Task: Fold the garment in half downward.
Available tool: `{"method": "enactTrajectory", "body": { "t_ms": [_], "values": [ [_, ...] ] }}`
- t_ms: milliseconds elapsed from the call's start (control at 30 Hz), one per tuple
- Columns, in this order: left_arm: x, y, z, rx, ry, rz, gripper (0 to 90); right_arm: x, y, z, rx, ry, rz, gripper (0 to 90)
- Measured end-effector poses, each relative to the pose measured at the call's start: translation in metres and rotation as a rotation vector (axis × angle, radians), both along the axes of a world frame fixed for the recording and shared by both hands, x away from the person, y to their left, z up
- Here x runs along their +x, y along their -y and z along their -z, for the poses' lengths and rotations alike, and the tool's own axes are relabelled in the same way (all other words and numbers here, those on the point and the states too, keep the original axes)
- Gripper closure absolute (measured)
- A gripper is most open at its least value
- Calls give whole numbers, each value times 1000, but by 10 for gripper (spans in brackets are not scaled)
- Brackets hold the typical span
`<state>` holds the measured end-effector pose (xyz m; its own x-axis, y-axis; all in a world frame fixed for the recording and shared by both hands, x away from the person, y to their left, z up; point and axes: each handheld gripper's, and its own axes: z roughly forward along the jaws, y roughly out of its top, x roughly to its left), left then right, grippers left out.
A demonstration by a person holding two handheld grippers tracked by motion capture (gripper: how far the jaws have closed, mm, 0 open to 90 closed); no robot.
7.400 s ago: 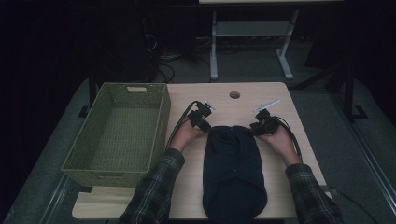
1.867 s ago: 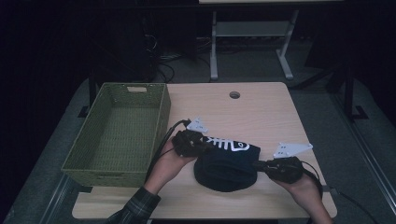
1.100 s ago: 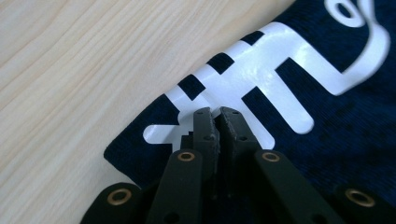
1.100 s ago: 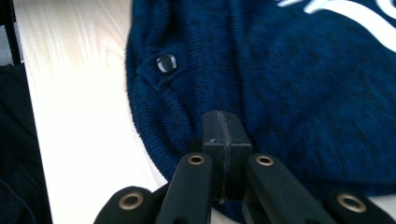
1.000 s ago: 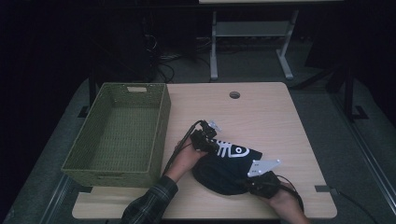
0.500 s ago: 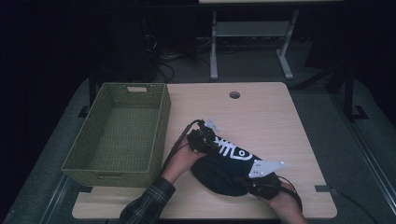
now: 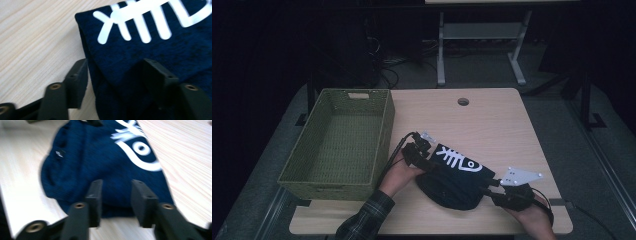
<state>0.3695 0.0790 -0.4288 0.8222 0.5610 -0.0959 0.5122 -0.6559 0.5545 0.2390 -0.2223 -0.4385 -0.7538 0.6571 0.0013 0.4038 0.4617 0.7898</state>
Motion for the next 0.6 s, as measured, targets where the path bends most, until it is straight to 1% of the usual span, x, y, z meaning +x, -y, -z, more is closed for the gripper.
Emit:
{"method": "enactTrajectory", "body": {
  "t_ms": [100,133,167,233,267,300,367,400,467,533,600],
  "values": [
    [2,0,5,6,-14,-1,295,1,9,3,-11,-6,45,468],
    [2,0,5,6,-14,-1,283,2,13,4,-4,-11,59,436],
    [4,0,9,0,-22,-2,281,2,16,5,3,-21,77,389],
    [5,0,12,19,-31,8,268,4,22,7,1,-33,116,319],
    [5,0,14,15,-39,6,263,6,25,9,-9,-34,133,272],
    [6,0,15,21,-40,14,261,8,28,11,-19,-34,151,242],
    [6,0,17,12,-46,8,251,12,34,17,-32,-46,177,189],
    [6,-1,18,12,-47,9,251,14,36,19,-38,-55,197,175],
    [7,-1,19,9,-51,7,251,18,42,23,-40,-70,209,161],
    [7,-1,20,8,-57,10,252,21,46,27,-40,-74,231,150],
    [7,-1,21,-4,-70,5,261,23,48,29,-46,-82,247,139]
  ]
}}
